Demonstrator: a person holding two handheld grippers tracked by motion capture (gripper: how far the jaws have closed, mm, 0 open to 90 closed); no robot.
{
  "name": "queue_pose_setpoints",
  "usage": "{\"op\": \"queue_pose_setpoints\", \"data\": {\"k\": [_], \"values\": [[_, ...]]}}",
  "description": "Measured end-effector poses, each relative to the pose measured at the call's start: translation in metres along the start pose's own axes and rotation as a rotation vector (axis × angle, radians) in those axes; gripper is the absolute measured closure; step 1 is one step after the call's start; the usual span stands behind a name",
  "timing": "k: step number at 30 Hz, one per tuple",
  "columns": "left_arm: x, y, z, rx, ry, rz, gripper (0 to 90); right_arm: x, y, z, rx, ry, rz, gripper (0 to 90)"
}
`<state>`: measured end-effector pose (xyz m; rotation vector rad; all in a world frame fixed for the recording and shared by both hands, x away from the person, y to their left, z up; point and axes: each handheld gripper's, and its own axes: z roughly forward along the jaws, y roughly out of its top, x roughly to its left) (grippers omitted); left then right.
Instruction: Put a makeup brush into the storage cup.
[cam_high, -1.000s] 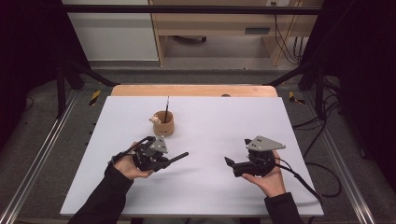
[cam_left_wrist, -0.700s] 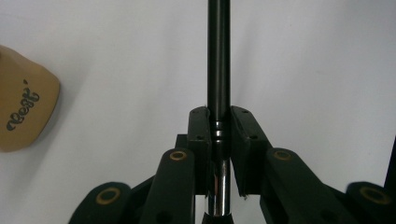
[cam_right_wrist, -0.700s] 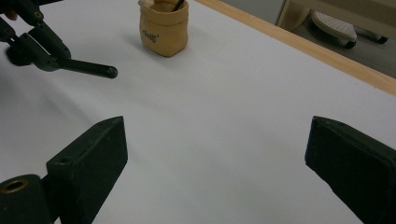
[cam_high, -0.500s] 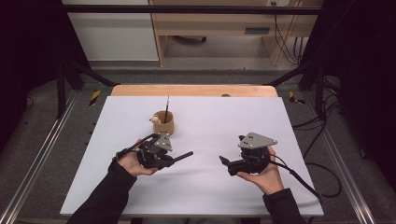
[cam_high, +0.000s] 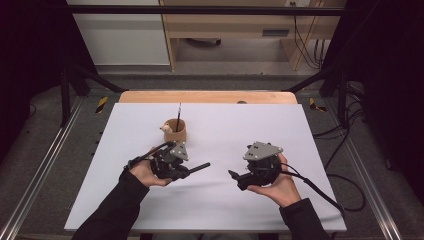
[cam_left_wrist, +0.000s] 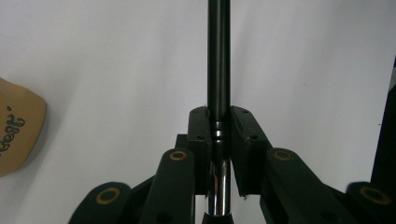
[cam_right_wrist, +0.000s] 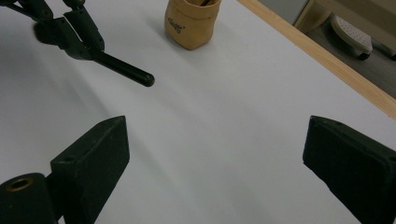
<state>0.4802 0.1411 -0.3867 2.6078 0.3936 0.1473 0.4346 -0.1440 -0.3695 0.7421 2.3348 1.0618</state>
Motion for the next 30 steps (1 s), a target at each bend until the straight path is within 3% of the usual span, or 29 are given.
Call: {"op": "queue_pose_setpoints", "data": {"k": [21,30], "values": [[0.003,0.013,0.002,0.008,-0.050,0.024,78.6,0.016,0.017,0.007,0.090,0.027,-0.142,8.7],[0.002,0.015,0.002,0.002,-0.067,0.036,78.6,0.024,0.022,0.010,0.084,0.066,-0.187,11.7]]}}
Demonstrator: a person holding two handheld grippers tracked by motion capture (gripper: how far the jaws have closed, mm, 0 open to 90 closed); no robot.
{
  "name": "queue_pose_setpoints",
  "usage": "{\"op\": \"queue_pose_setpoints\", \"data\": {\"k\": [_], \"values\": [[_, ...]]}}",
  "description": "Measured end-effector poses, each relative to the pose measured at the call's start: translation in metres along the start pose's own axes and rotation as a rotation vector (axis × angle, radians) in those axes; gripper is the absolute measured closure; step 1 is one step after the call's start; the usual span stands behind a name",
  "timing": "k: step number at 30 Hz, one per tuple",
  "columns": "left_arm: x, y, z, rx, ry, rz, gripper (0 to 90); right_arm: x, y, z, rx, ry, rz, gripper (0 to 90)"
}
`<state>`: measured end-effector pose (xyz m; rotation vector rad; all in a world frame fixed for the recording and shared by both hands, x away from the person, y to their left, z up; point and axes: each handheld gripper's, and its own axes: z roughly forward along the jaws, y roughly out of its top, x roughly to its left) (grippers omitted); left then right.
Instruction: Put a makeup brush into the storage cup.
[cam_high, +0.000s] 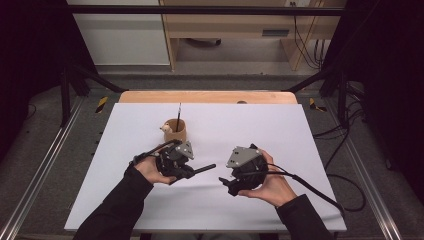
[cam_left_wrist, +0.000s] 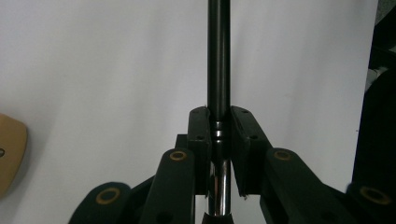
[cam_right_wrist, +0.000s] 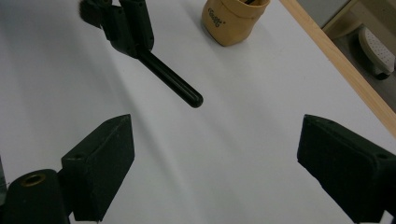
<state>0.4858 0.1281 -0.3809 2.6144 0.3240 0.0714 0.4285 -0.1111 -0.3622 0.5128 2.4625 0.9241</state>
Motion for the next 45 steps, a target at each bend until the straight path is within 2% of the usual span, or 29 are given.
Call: {"op": "queue_pose_setpoints", "data": {"k": [4,13,29,36,41,45], "values": [[0.000,0.001,0.000,-0.011,-0.006,-0.004,78.6,0.003,0.002,0.001,0.009,0.008,-0.030,12.4],[-0.001,0.006,0.002,-0.007,-0.029,0.011,78.6,0.009,0.008,0.005,0.038,0.034,-0.094,12.7],[-0.003,0.012,0.003,0.006,-0.053,0.032,78.6,0.019,0.013,0.012,0.095,0.050,-0.199,16.4],[-0.004,0.013,0.004,0.003,-0.067,0.031,78.6,0.022,0.013,0.015,0.116,0.056,-0.228,20.5],[-0.006,0.015,0.004,-0.001,-0.079,0.027,78.6,0.023,0.012,0.017,0.116,0.044,-0.247,24.2],[-0.007,0.017,0.004,0.007,-0.078,0.041,78.6,0.023,0.012,0.019,0.123,0.051,-0.264,26.0]]}}
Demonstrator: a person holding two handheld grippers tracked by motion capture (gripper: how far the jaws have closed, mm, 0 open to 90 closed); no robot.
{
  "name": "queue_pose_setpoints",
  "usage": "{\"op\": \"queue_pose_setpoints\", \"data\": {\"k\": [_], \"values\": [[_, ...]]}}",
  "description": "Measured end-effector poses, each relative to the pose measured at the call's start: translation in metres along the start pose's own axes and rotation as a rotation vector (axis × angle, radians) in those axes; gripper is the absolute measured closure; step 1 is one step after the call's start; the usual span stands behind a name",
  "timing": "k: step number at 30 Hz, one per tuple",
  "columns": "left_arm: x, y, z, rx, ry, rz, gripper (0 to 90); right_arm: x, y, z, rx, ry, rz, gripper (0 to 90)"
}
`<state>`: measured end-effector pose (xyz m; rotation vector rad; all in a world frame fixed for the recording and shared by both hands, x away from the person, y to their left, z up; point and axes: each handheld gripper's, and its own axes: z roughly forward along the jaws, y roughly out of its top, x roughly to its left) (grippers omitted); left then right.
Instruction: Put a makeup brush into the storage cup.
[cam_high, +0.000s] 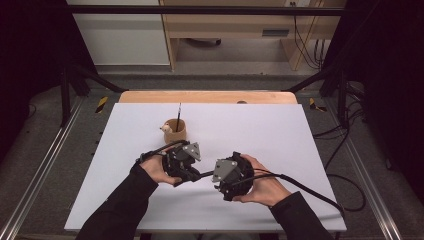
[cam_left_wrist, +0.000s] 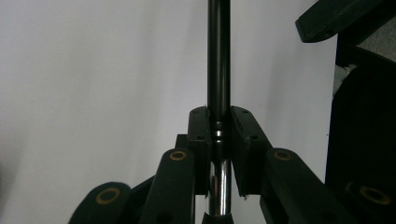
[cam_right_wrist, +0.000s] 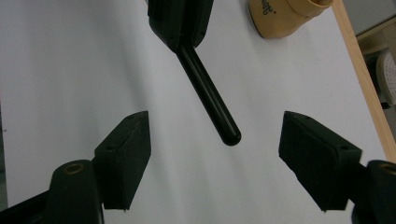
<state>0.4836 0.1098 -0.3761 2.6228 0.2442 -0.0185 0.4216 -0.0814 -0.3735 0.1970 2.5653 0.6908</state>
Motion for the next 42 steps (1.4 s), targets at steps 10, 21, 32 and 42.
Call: {"op": "queue_pose_setpoints", "data": {"k": [10,21,32,42], "values": [[-0.003,0.003,0.001,-0.001,-0.017,-0.005,78.6,0.001,0.000,0.005,0.010,0.014,-0.050,33.0],[-0.006,0.007,0.001,0.012,-0.033,-0.004,78.5,0.005,0.002,0.012,0.008,0.020,-0.104,42.8],[-0.010,0.011,0.003,0.017,-0.045,-0.008,78.6,0.006,0.004,0.015,0.015,0.016,-0.170,50.8],[-0.014,0.015,0.003,0.019,-0.049,0.001,78.6,0.008,0.004,0.017,0.030,0.005,-0.216,61.9]]}}
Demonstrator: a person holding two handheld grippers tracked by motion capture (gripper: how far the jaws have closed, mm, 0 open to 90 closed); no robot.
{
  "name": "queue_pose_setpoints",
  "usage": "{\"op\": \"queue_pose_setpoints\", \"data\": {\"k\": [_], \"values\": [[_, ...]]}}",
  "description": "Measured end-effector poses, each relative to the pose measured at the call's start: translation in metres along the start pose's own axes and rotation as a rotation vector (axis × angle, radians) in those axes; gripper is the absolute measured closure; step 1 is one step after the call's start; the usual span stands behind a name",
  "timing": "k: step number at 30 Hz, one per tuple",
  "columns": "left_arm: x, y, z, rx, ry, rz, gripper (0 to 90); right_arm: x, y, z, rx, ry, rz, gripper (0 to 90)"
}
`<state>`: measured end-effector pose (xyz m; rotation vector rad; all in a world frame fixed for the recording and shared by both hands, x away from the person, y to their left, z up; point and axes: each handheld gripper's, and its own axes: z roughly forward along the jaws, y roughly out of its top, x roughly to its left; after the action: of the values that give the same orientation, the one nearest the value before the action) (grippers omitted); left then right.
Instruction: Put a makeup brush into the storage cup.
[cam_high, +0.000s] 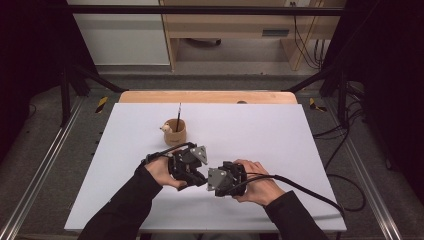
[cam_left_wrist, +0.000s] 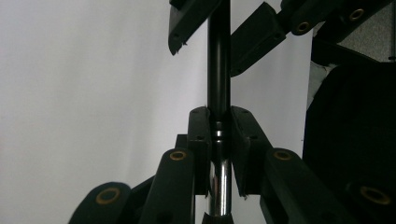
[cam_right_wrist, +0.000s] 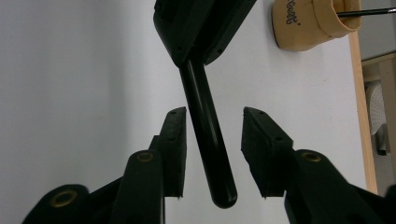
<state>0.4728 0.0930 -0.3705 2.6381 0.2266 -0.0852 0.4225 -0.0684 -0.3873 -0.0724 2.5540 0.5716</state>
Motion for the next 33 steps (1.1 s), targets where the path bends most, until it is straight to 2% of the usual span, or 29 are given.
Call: {"op": "queue_pose_setpoints", "data": {"k": [7,10,13,18,33], "values": [[-0.0002,0.0012,-0.0008,0.002,-0.003,0.003,78.6,0.0011,0.0005,0.0011,0.000,0.003,-0.026,67.5],[-0.0015,0.0011,0.0003,-0.023,-0.005,-0.004,78.6,0.0010,0.0009,0.0016,0.005,0.007,-0.038,68.9],[-0.0010,0.0024,-0.0025,0.000,-0.004,0.012,78.6,0.0009,0.0012,0.0017,0.002,0.009,-0.042,71.3],[-0.0013,0.0028,-0.0025,0.000,-0.003,0.011,78.6,0.0018,0.0017,0.0013,0.002,0.013,-0.035,73.7],[-0.0018,0.0024,-0.0020,0.005,-0.011,0.015,78.2,0.0038,0.0018,0.0028,0.008,0.034,-0.058,77.0]]}}
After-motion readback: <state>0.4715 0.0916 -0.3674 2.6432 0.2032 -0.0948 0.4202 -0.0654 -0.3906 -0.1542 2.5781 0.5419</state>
